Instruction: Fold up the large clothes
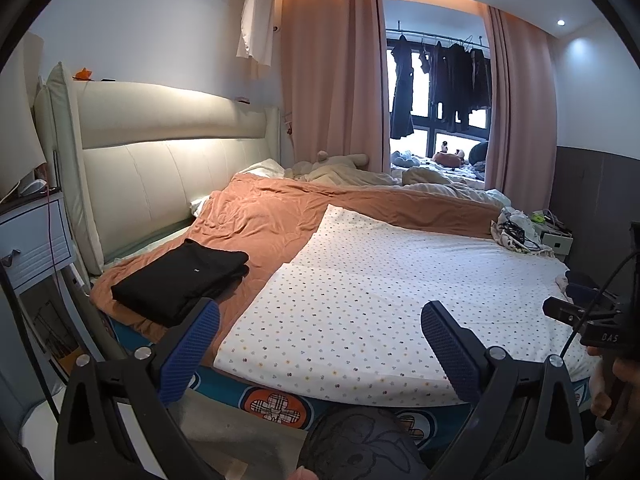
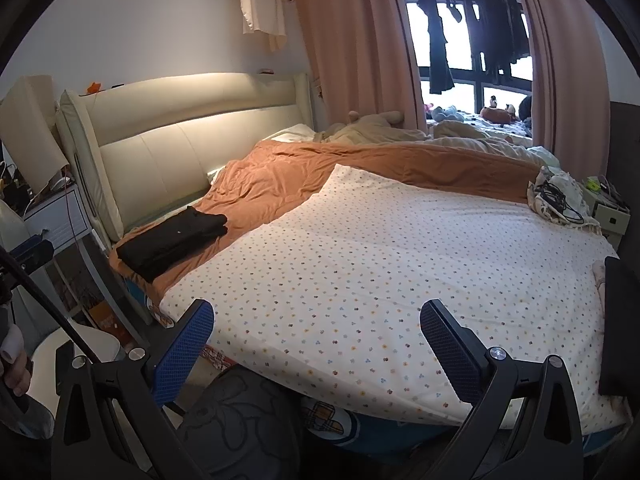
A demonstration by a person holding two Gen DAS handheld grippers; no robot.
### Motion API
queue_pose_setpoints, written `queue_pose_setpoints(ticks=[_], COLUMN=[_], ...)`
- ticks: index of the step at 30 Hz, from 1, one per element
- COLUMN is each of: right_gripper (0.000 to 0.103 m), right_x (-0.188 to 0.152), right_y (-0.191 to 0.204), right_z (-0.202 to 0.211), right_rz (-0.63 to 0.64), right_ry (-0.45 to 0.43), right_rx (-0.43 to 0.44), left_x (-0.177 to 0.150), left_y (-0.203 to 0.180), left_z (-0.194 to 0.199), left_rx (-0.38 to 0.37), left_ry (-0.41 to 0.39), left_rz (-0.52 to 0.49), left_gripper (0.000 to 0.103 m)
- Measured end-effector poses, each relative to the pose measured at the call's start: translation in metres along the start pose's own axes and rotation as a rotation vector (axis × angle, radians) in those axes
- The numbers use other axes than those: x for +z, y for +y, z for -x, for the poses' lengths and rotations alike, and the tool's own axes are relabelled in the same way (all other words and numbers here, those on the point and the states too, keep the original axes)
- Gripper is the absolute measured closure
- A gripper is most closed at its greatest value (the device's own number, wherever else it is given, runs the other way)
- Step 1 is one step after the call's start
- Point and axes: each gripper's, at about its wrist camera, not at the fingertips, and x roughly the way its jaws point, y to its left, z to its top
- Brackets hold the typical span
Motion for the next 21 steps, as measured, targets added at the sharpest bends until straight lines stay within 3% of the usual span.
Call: queue_pose_setpoints(ticks=[21], right_gripper=[0.000], right_x=[-0.0026], right_y=[0.0023], right_z=[0.0035], right_rz=[0.001], right_ry=[-0.007], right_rx=[-0.039], left_x=[-0.0093], left_y=[0.0082], left_z=[-0.0057], left_rx=[-0.029], left_ry=[0.019], left_rz=[0.047], left_gripper=[0.000])
